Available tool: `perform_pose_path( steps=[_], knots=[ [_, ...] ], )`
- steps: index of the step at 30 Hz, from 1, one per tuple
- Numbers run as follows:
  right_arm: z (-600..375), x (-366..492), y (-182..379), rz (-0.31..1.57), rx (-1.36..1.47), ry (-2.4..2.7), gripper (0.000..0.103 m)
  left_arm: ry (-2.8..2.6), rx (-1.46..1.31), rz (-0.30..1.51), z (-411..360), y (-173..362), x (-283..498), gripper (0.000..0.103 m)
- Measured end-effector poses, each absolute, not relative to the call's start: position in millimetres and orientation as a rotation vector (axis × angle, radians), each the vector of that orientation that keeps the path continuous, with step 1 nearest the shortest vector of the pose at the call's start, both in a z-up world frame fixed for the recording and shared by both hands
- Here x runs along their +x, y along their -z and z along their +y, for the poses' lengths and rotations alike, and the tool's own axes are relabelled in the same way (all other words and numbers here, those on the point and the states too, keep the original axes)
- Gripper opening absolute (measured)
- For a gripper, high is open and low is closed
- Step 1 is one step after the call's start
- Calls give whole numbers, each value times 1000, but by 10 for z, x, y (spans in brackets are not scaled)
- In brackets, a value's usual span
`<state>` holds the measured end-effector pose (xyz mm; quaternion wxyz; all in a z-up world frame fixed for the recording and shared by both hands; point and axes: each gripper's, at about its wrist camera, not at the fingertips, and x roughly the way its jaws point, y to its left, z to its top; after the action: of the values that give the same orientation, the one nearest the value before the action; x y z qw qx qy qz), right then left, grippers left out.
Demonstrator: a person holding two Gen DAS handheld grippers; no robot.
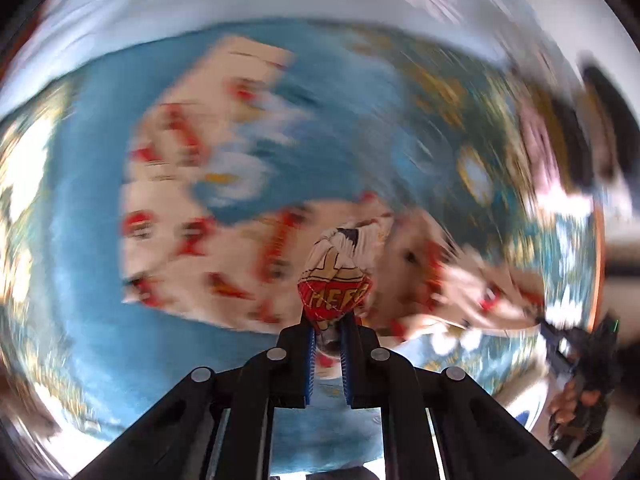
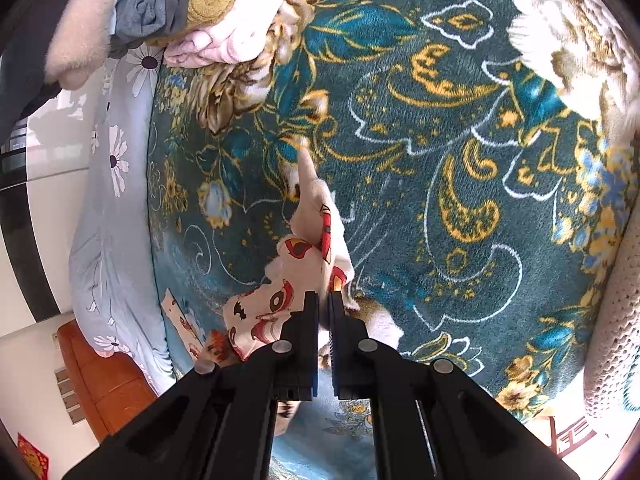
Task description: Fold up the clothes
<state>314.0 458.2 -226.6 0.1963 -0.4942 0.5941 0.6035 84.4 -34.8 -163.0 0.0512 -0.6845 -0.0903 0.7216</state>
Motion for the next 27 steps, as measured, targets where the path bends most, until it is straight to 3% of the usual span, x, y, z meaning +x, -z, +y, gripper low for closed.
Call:
perform_pose_path(
  steps=[4, 7, 16, 22, 23, 24, 25, 27],
  knots=[
    [4667, 3056, 2078, 1633, -1343, -1750, 4, -2462, -2088, -583, -1722, 1196, 1009, 11],
    [4703, 2941, 1851, 1614, -1303, -1831, 3, -2578, -2055, -778, -2336, 1004, 1177, 10],
    [4505, 2583, 1391, 1495, -1347, -2009, 2, -2648, -1952, -941, -2979, 795, 1488, 10],
    [3875, 2645, 1843, 1413, -1599, -1877, 4, -2519, -2115, -1086, -3114, 1251, 1858, 10],
    [3757, 2643, 1948, 1375, -1658, -1854, 7, -2492, -2145, -1116, -3141, 1330, 1924, 10],
    [3637, 2631, 2055, 1323, -1713, -1844, 21, -2470, -2172, -1134, -3170, 1394, 1979, 10],
    [3516, 2614, 2155, 1268, -1765, -1842, 43, -2459, -2193, -1128, -3194, 1430, 2011, 10],
    [3264, 2558, 2333, 1159, -1861, -1857, 53, -2436, -2229, -1105, -3222, 1487, 2063, 10]
  ],
)
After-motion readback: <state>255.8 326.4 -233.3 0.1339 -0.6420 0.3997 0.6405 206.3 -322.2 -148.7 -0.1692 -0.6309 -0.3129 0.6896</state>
